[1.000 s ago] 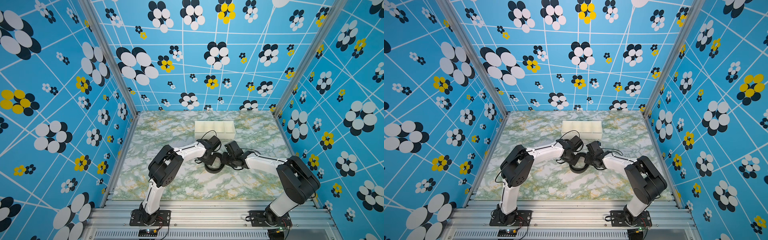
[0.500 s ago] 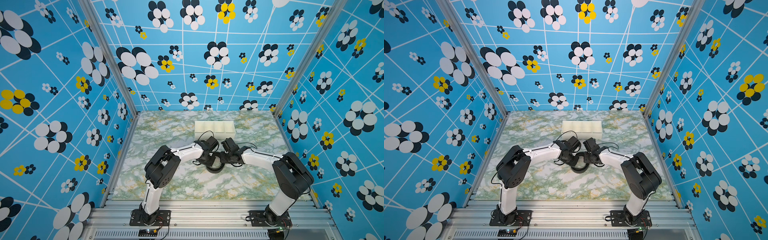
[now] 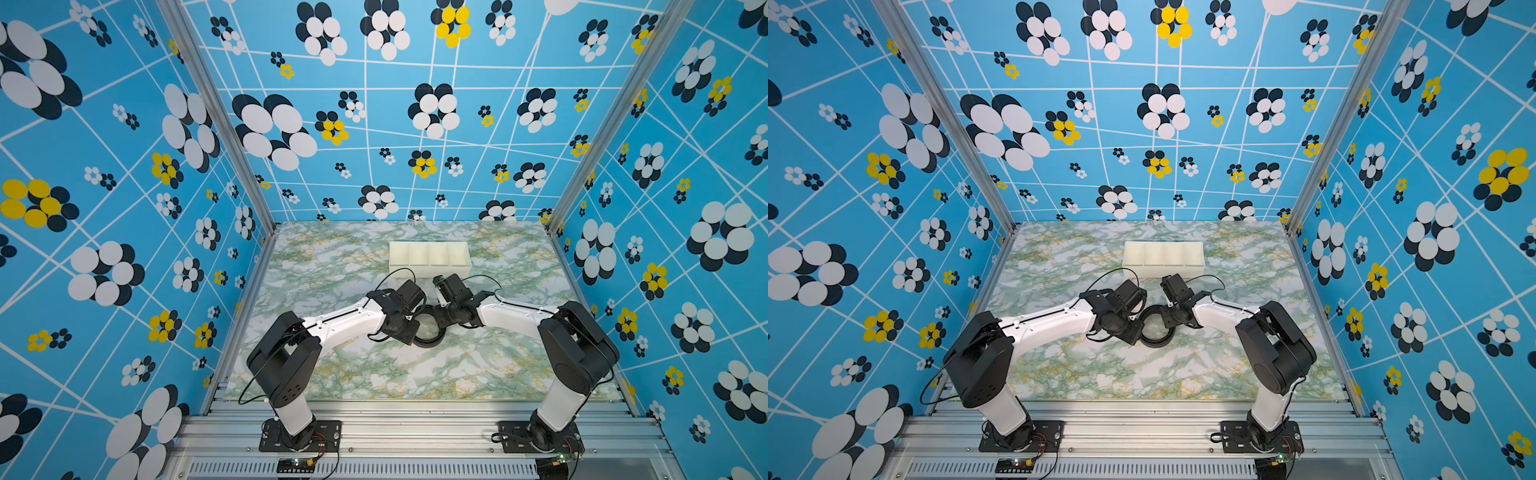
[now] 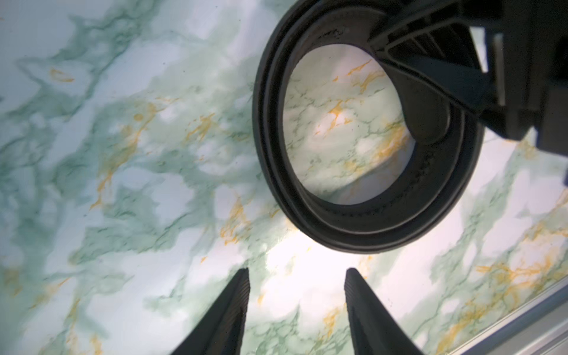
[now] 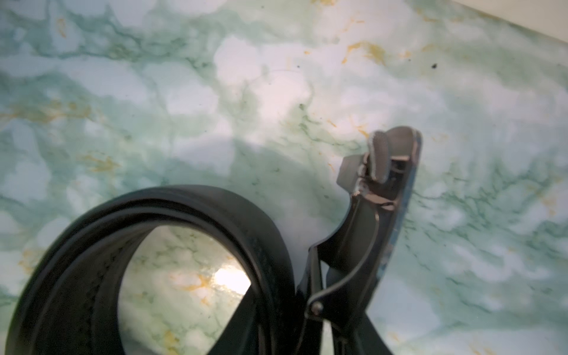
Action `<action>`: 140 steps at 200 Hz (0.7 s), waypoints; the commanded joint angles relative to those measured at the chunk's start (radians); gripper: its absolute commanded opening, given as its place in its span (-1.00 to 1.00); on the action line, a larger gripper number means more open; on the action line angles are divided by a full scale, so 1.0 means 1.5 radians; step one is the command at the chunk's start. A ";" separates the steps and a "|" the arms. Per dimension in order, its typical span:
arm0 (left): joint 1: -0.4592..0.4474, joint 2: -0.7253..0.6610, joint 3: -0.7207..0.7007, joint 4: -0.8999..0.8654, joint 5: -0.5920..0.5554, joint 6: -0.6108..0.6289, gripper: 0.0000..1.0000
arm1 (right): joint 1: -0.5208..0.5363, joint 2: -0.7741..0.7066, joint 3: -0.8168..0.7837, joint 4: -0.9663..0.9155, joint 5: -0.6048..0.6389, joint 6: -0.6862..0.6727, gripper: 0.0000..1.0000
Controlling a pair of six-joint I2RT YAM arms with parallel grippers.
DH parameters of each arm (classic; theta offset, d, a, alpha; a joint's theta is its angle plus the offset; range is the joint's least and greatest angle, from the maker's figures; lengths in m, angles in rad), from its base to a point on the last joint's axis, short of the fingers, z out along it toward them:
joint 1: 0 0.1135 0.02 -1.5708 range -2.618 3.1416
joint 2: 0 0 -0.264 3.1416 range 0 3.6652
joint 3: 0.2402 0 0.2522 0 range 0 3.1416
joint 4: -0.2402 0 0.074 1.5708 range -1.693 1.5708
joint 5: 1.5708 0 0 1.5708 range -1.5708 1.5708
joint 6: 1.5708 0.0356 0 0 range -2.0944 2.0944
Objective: Place the belts into the storage roll
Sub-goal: Roll the belt at the center of the board.
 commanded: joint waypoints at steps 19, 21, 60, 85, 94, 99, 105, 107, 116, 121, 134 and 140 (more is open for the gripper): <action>0.021 -0.041 -0.048 0.018 -0.076 0.066 0.09 | 0.008 -0.004 0.008 0.023 -0.124 -0.132 -1.00; 0.022 -0.041 -0.049 0.020 -0.078 0.068 0.08 | 0.007 -0.006 0.008 0.024 -0.130 -0.136 -1.00; 0.071 -0.037 -0.094 0.121 -0.054 0.126 0.11 | 0.010 -0.023 0.018 -0.018 -0.214 -0.226 -1.00; 0.081 -0.031 -0.102 0.191 -0.011 0.169 0.12 | 0.012 -0.038 -0.006 0.002 -0.237 -0.253 -1.00; 0.081 -0.029 -0.103 0.209 0.002 0.186 0.12 | 0.017 -0.041 -0.012 0.002 -0.234 -0.266 -1.00; 0.081 -0.027 -0.103 0.218 0.007 0.194 0.13 | 0.022 -0.041 -0.012 0.000 -0.228 -0.273 -1.00; 0.080 -0.026 -0.102 0.231 0.018 0.202 0.13 | 0.027 -0.040 -0.011 -0.005 -0.227 -0.283 -1.00; 0.081 -0.026 -0.103 0.234 0.022 0.206 0.14 | 0.028 -0.039 -0.011 -0.006 -0.226 -0.285 -1.00; 0.080 -0.023 -0.103 0.247 0.037 0.225 0.15 | 0.033 -0.034 -0.008 -0.012 -0.224 -0.289 -1.00; 0.080 -0.022 -0.104 0.254 0.045 0.236 0.16 | 0.034 -0.032 -0.008 -0.015 -0.230 -0.291 -1.00; 0.079 -0.020 -0.116 0.284 0.061 0.262 0.17 | 0.035 -0.031 -0.008 -0.018 -0.237 -0.292 -1.00; 0.080 -0.019 -0.123 0.299 0.065 0.273 0.18 | 0.036 -0.032 -0.009 -0.018 -0.242 -0.294 -1.00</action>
